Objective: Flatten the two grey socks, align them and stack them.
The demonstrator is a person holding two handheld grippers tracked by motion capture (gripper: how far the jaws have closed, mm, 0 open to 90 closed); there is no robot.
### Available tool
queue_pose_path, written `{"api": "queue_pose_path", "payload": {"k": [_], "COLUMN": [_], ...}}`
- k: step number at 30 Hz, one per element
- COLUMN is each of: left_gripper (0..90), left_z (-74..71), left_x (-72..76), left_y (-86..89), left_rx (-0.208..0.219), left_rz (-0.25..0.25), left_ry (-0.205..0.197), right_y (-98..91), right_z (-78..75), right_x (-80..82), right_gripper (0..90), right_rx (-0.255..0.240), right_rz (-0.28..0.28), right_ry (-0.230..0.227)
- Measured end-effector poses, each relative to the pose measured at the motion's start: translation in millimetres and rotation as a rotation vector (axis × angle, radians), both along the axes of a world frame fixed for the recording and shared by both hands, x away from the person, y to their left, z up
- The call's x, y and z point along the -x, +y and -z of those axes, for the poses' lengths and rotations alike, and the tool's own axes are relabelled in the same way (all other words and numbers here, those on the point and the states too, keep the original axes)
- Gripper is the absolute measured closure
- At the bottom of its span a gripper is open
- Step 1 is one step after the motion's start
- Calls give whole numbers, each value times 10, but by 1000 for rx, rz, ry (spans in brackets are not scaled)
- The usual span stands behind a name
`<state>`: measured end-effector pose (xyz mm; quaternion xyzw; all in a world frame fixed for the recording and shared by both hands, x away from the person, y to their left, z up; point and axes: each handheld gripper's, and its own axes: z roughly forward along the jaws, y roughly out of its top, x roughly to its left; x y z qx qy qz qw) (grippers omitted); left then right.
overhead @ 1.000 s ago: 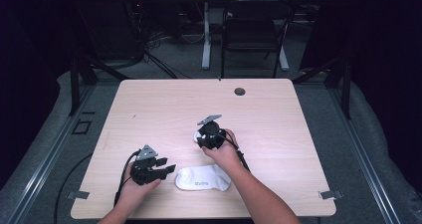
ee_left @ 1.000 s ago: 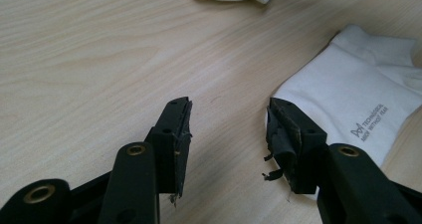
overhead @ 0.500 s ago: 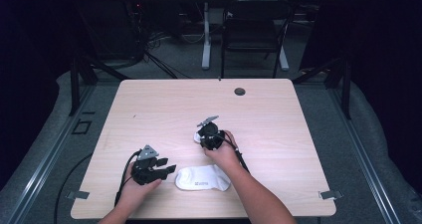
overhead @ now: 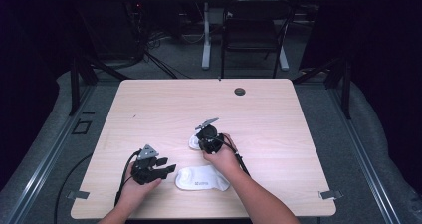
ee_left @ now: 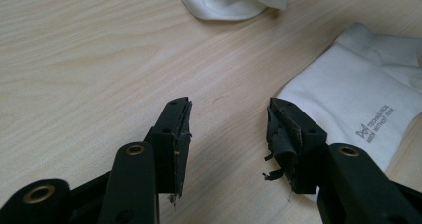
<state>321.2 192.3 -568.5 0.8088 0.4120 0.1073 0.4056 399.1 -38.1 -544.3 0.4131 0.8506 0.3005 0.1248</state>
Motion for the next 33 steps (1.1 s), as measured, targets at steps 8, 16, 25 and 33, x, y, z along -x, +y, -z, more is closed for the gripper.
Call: {"api": "queue_pose_path", "payload": {"k": [8,16,25,33], "left_gripper": [526,543,587,599], "left_z": [2,2,-28,77], "left_x": [-21,-136,-321,-438], "left_y": [6,-92,-266,-351], "left_rx": [3,4,-9,-41], "left_rz": [-8,-18,-21,-64], "left_ry": [-5,-9,-25,-12], "right_y": [65,53,50,52], "right_z": [-21,-41,-99,-116], "right_x": [135,184,229,251], "right_gripper": [869,869,867,867], "right_rx": [-37,-76,-107,-122], "right_rz": [-4,3,-7,-9], "right_ry": [29,43,50,48]}}
